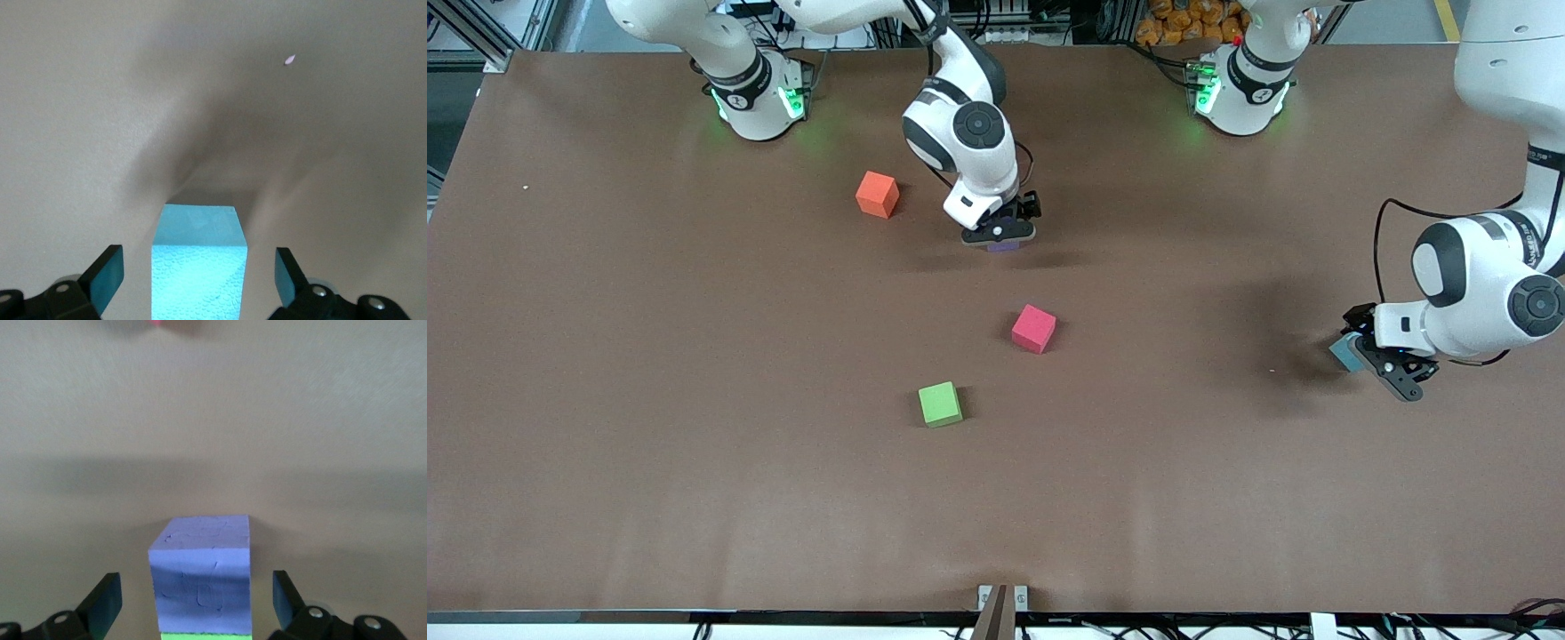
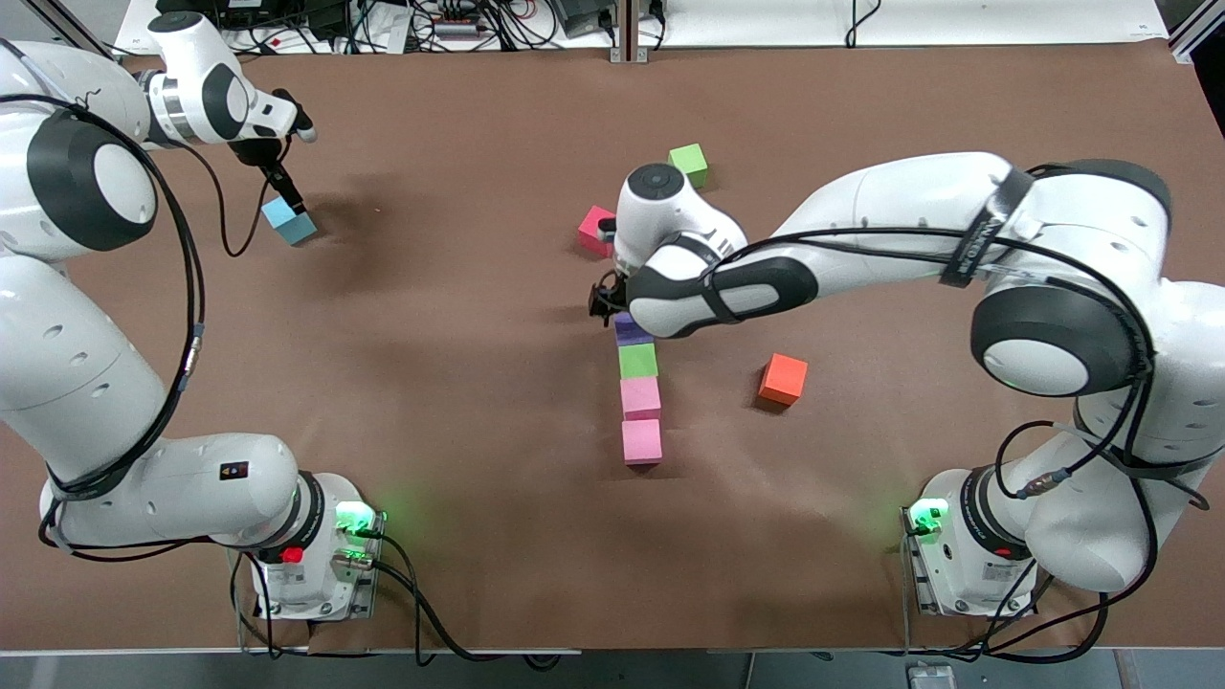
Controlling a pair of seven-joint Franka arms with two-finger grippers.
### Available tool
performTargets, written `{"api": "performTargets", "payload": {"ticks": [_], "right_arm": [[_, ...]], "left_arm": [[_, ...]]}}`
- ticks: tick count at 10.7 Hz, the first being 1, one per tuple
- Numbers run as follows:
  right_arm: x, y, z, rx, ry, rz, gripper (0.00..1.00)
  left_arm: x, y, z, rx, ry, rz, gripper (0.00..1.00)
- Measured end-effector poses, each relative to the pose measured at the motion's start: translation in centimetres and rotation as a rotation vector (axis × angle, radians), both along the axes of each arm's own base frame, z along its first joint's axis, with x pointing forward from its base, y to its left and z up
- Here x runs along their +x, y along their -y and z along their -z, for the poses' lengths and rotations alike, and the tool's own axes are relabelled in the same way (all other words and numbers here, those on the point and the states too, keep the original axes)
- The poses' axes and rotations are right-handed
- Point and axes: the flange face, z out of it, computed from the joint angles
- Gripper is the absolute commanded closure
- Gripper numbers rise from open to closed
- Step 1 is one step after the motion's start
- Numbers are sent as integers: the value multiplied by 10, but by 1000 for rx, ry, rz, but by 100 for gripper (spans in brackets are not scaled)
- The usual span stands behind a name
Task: Arrange blocks into number 1
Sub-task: 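Grasp the cyan cube with the left gripper while the right gripper withdraws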
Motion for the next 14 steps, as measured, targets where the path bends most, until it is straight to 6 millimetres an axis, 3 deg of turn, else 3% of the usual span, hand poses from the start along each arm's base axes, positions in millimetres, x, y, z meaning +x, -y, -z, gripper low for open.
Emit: {"api": "performTargets", "payload": {"ticks": [2,4,6,7,8,9,10,12,13,14], "right_arm": [[33,22,-26,12,19,49,0],[85,67,-49,3,19,64,0],[150,137,-76,-12,2,51,0],[181,180,-88,-11,-1,40,0],[211,230,-94,-6,3,29,0],[232,279,-94,-1,7,21,0],[249,328,-93,3,12,16,0],[267,412,-92,-4,14,28,0],[269,437,-93,-14,9,35,0],[264,447,-95,-24,3,38,0]], "left_arm": [[-4,-4,6,3,1,-4,0],[-8,-8,11,6,6,-11,0],[-13,-10,17,8,15,-13,0],[-15,-11,20,10,19,-15,5],[-17,-12,23,10,21,-17,20],[-18,-13,23,11,22,-18,42],[-18,-14,24,12,24,-18,66],[-18,-18,24,12,32,13,100],[-17,-18,23,11,34,23,100],[-17,-18,23,11,34,24,100]]}}
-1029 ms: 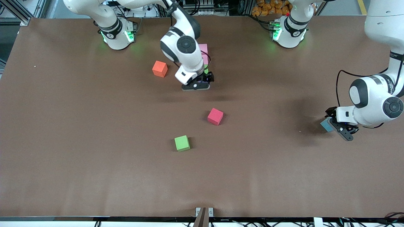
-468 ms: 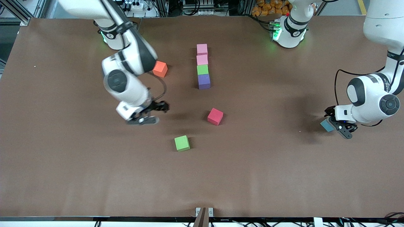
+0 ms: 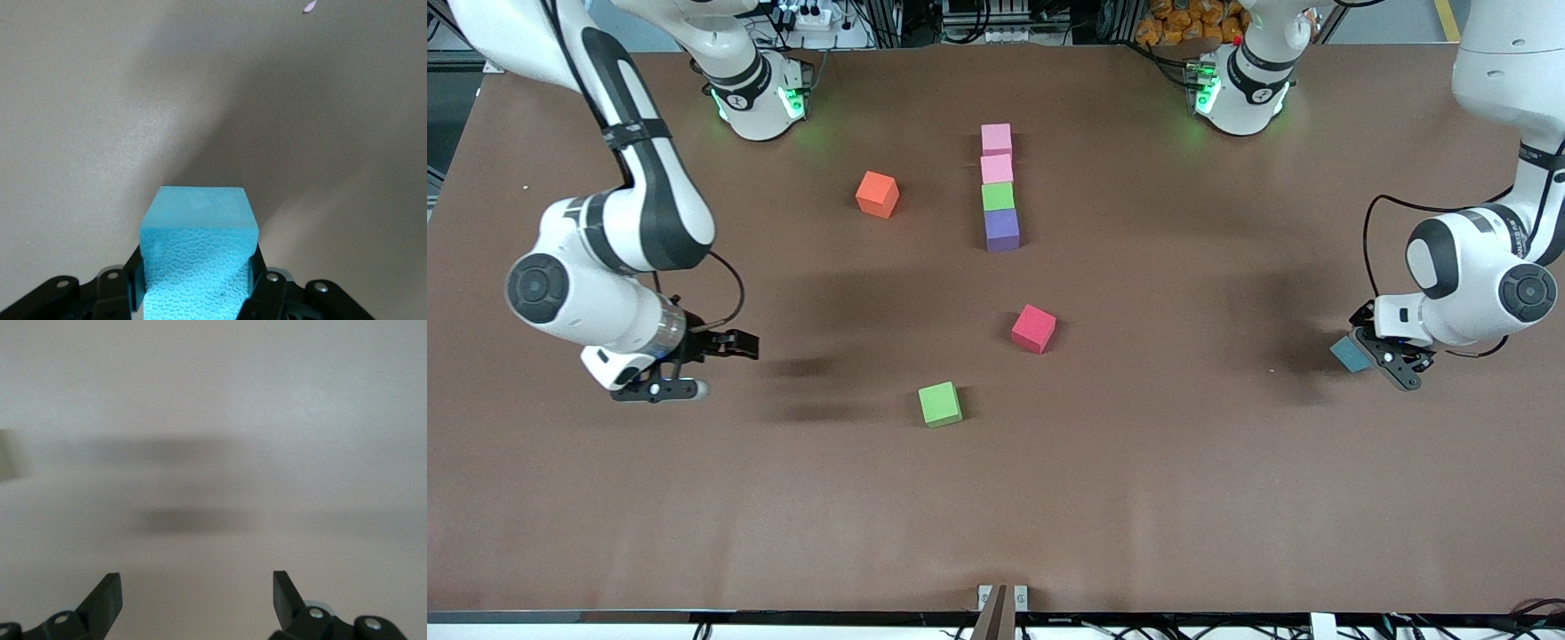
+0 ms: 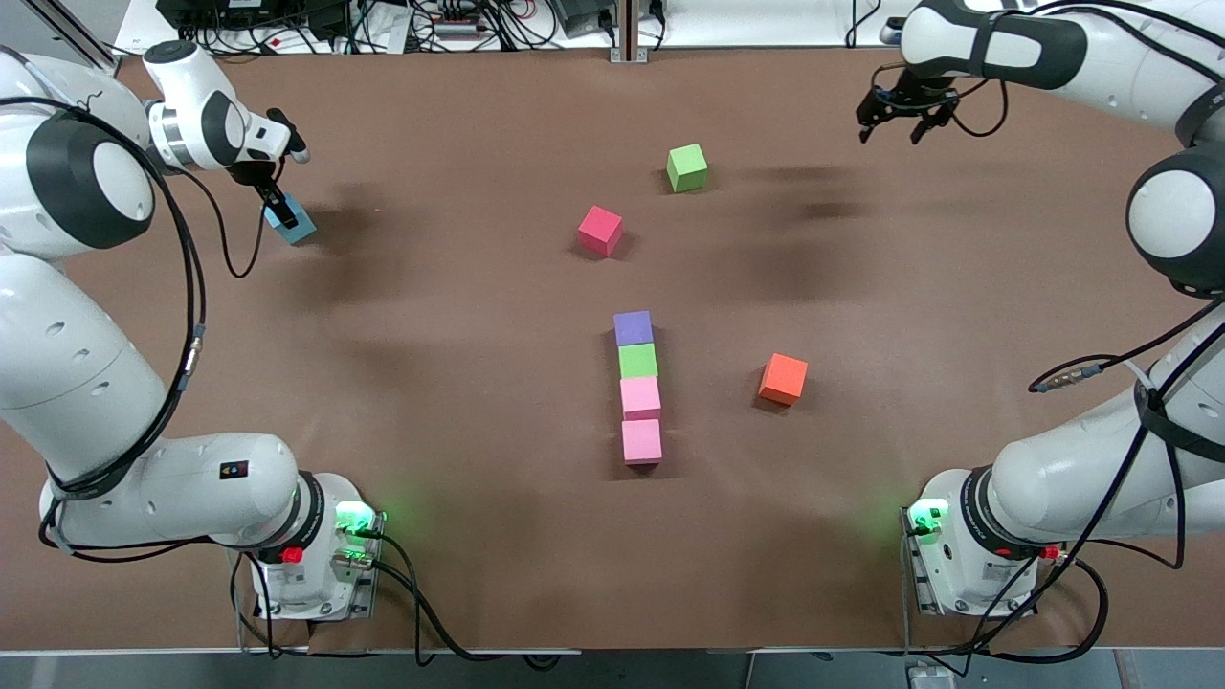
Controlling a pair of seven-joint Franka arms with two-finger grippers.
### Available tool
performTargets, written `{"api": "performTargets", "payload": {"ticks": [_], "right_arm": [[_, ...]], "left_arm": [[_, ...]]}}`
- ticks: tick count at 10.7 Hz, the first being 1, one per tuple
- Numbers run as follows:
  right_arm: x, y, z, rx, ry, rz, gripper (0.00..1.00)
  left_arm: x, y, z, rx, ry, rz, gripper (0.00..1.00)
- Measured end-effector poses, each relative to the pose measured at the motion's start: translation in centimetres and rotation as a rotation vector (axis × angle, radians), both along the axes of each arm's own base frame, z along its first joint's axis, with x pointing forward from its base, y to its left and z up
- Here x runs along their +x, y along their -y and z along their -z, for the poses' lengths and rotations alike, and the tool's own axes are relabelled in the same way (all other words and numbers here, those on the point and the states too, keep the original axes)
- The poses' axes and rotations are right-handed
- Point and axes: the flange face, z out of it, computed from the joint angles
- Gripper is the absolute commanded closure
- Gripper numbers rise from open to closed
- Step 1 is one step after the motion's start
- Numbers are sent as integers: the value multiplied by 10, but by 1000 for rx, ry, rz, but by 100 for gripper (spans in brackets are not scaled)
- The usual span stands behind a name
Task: Arrange blocks into number 1
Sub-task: 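Grasp the cyan cube with the left gripper while the right gripper withdraws, then carry the cyan cube with the left gripper to the purple cube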
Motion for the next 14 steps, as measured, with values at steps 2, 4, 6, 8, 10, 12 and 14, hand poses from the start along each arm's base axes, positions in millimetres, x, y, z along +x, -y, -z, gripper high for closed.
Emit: {"api": "performTargets", "payload": {"ticks": [2,4,6,8,10,12,14], "right_arm": [[-19,-3,-10,-17,-8,-17,0],[-31,2,-26,-27,-21,-16,0],[-37,5,-36,-31,-31,-15,0],[-37,6,-37,-32,-31,-13,0],[-36,9,-39,-32,-28,-9,0],[-36,13,-46,-32,-19,-1,0],[-41,15,-62,-35,-14,-2,0]], "left_arm": [[1,3,0,0,2,0,100],[7,33,-6,-6,9,-54,100],[16,110,-26,-19,-7,-156,100],[20,194,-52,-19,-2,-253,100],[15,256,-64,-7,-17,-353,100],[1,317,-73,10,-31,-473,100],[-22,384,-80,12,-47,-594,100]]}}
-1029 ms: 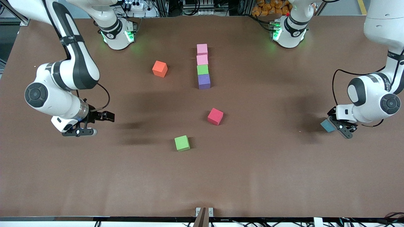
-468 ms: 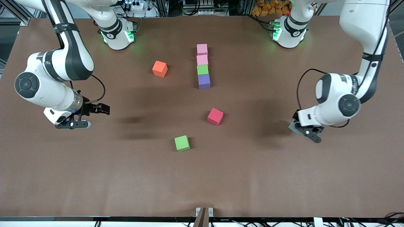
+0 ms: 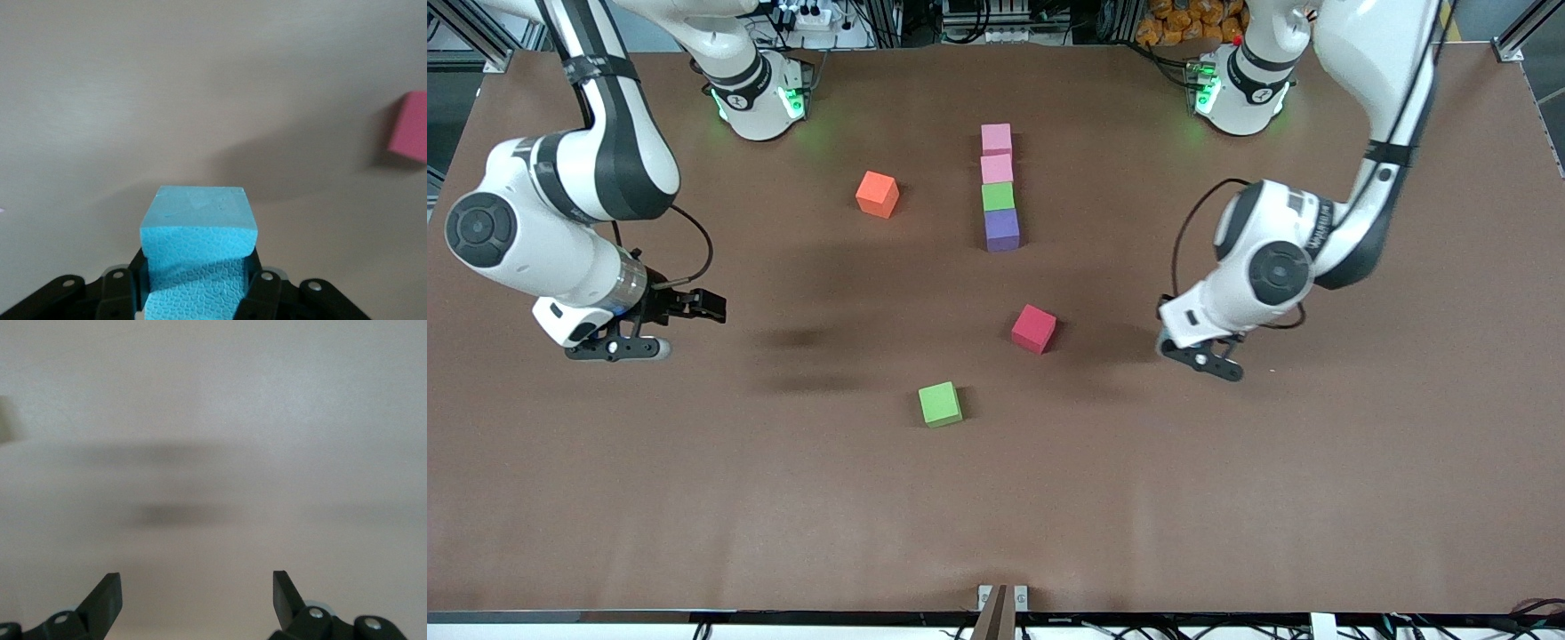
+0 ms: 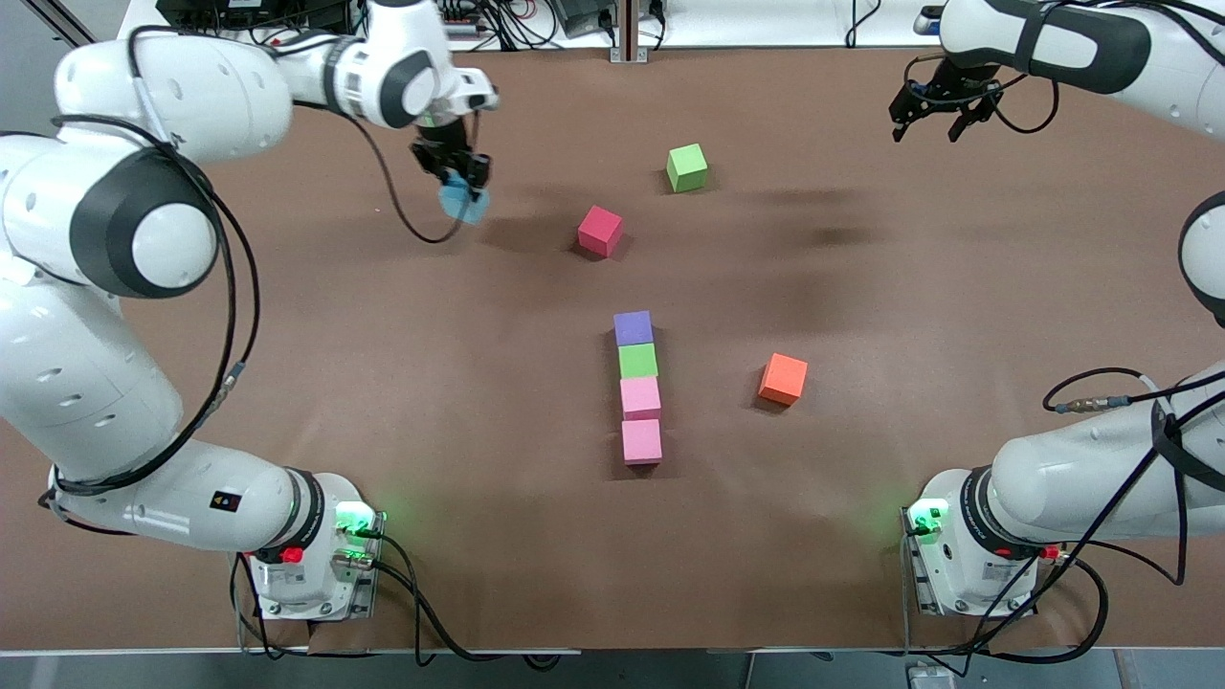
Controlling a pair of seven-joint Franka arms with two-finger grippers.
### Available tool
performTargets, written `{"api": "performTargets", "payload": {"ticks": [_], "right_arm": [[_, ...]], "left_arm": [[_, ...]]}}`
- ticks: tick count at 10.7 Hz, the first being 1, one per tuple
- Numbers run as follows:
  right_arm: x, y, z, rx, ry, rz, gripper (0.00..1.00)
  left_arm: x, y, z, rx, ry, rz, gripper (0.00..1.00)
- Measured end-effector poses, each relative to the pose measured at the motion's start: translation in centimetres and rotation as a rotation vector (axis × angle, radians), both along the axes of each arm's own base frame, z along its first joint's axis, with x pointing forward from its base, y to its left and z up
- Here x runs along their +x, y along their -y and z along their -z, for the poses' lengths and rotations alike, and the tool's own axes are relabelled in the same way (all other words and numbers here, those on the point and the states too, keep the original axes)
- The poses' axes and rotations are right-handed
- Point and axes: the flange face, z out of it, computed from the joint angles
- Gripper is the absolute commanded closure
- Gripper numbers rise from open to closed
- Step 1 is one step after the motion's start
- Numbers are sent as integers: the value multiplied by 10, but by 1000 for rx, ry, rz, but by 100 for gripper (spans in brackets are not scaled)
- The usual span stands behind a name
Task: Arrange blocks into number 1
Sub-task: 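Carry the cyan cube with the left gripper to the purple cube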
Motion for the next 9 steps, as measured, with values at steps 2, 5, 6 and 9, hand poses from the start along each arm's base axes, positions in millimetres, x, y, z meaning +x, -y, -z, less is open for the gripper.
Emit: {"api": "performTargets", "payload": {"ticks": [2,5,6,9], "right_arm": [[-15,3,-23,-8,-40,-13,0],[-38,3,-74,-17,-31,-22,0],[-43,2,-91,-15,-11,-34,0],[-44,-6,-159,-6,55,-115,0]], "left_arm": [[-29,59,-4,-13,-21,-101,100],[-63,132,-7,0,-17,-221,100],[-72,153,-2,1,-16,-256,100],[-96,203,26,-4,-15,-333,100]]}}
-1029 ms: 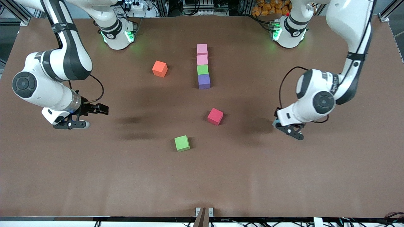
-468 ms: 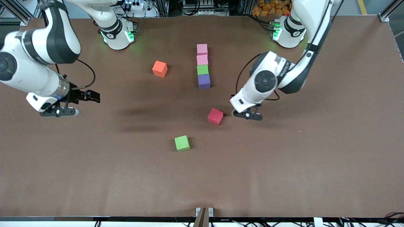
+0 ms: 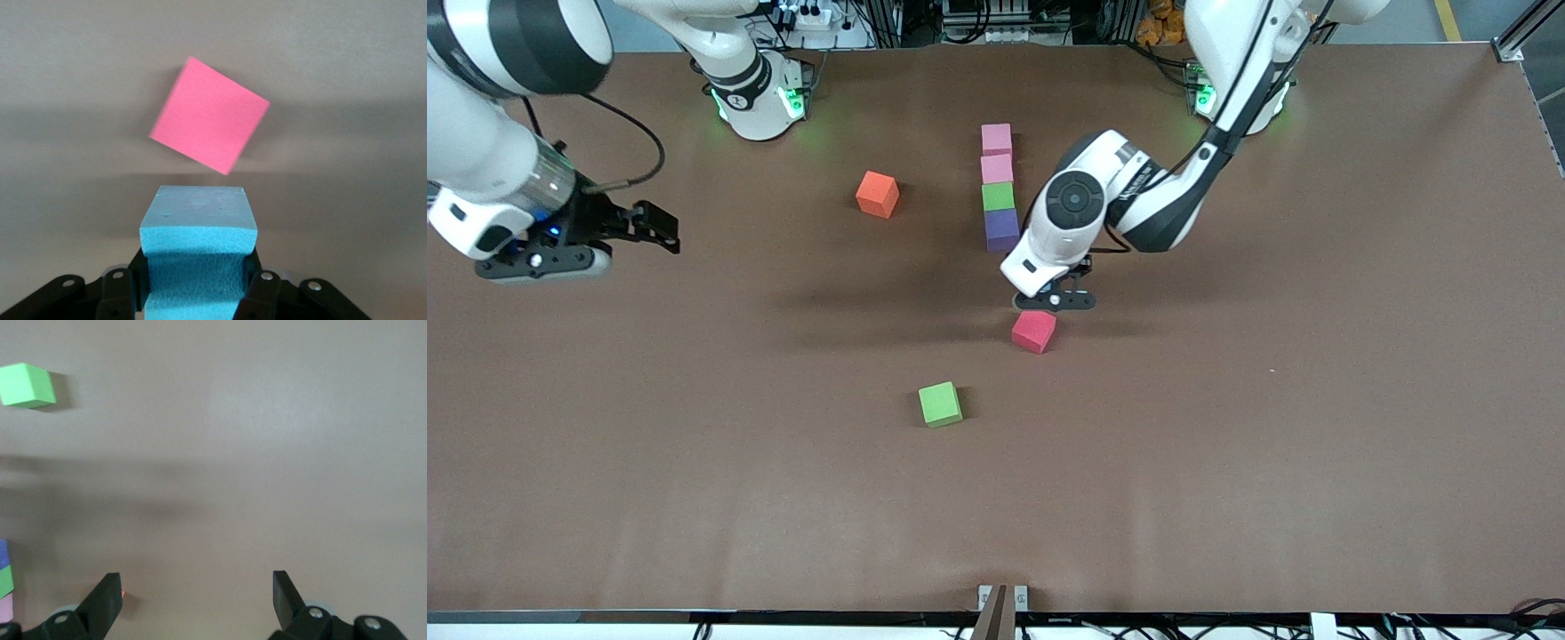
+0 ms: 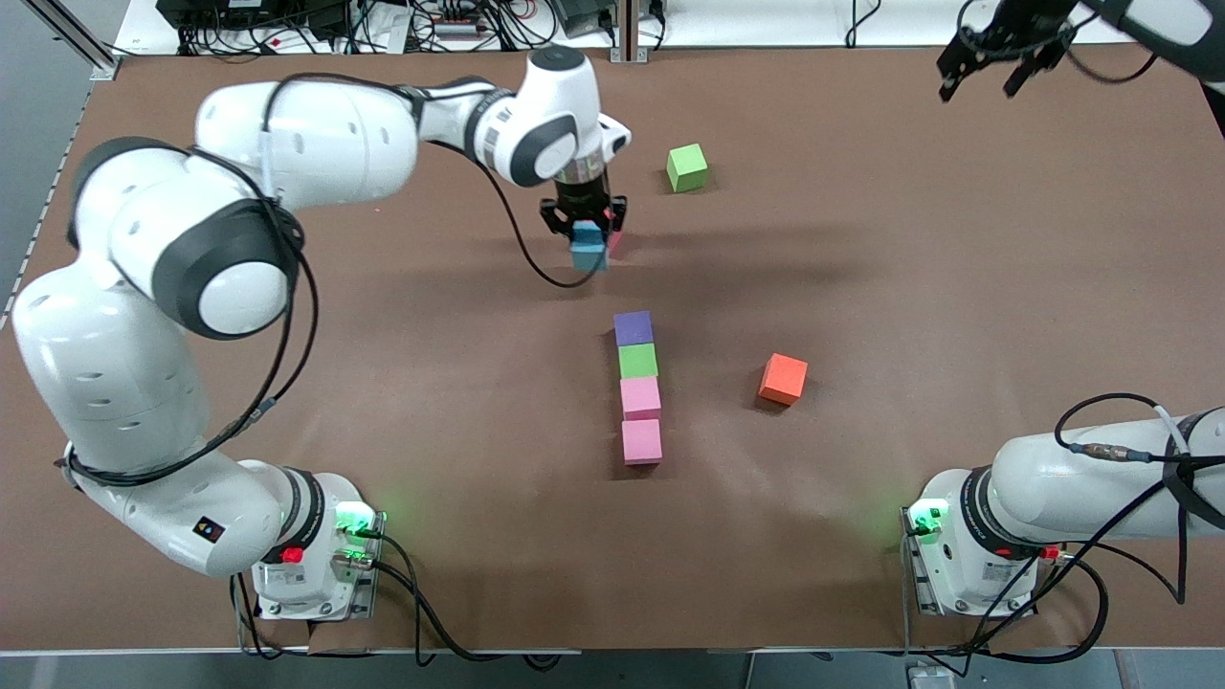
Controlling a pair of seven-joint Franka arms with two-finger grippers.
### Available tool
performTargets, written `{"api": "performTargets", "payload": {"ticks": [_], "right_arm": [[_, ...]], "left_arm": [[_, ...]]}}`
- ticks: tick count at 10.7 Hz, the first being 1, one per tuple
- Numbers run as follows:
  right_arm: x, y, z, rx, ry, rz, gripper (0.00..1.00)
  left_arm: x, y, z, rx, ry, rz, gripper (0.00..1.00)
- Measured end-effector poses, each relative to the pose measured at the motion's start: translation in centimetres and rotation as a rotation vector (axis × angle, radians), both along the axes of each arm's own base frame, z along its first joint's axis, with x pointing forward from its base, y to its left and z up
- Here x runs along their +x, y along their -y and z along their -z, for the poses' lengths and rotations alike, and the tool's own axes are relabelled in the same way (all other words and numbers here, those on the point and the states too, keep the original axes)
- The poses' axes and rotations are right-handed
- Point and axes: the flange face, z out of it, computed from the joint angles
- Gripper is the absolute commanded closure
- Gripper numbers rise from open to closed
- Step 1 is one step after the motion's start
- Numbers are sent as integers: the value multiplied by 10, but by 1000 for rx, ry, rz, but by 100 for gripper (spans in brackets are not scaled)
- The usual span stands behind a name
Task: Arrange blocks into number 1
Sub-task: 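Carry the cyan cube with the left gripper to the purple cube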
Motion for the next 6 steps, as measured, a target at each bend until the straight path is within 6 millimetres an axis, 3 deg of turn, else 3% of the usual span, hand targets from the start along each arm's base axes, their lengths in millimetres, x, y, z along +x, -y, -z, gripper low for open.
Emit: {"api": "performTargets", "payload": {"ticks": [3,6], "right_arm": [[-1,-1,-65,6,60,-60,0],[-3,2,-90,8,57,-59,0]], "left_arm": [[-13,26,20,-17,12,-61,100],[-40,48,32,-15,-5,-59,100]]}}
